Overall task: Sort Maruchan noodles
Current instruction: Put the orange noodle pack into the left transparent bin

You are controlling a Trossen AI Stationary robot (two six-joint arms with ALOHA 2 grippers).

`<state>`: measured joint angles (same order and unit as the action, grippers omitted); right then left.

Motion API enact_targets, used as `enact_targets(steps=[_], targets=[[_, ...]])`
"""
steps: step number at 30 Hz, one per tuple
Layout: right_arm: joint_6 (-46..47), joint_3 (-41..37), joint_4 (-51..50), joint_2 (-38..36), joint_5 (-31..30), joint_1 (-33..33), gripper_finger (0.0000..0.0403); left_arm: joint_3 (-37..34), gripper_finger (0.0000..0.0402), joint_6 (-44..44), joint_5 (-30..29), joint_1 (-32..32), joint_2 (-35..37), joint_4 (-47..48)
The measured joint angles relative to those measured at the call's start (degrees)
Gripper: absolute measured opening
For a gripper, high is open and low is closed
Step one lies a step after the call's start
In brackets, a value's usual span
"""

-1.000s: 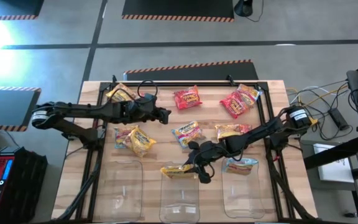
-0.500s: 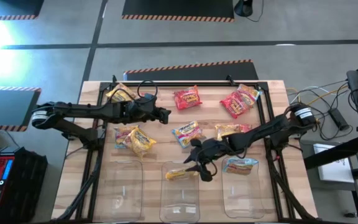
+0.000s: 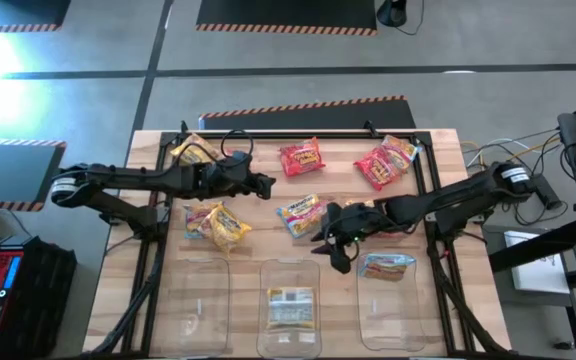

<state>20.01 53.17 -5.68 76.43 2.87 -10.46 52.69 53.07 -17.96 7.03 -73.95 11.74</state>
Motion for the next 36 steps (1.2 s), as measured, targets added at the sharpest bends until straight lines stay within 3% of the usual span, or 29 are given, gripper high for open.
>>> enact_targets(steps=[8,17,32,36], targets=[[9.06,0.00,-10.22,-3.78,-3.00,3.38,0.0152,0.00,0.0152,1.92,0.34,-3.86,0.00,-0.18],[14.91,0.00,-28.24,-4.00,-3.05,12.03,0.0148,0.04,0.0152,6.91,-5.36,-9.03,-0.95,-0.98],[4.44,-0.02,-28.28,-4.00,-2.24,24.75,0.0148,0.06,0.0152,14.38,-7.14,-10.57,-14.82,-15.57],[2.09,-0.04,-26.50,-3.94,1.20,30.44,0.0148,0.06,0.0152,14.94,-7.43,-9.16,-15.82,-15.82]])
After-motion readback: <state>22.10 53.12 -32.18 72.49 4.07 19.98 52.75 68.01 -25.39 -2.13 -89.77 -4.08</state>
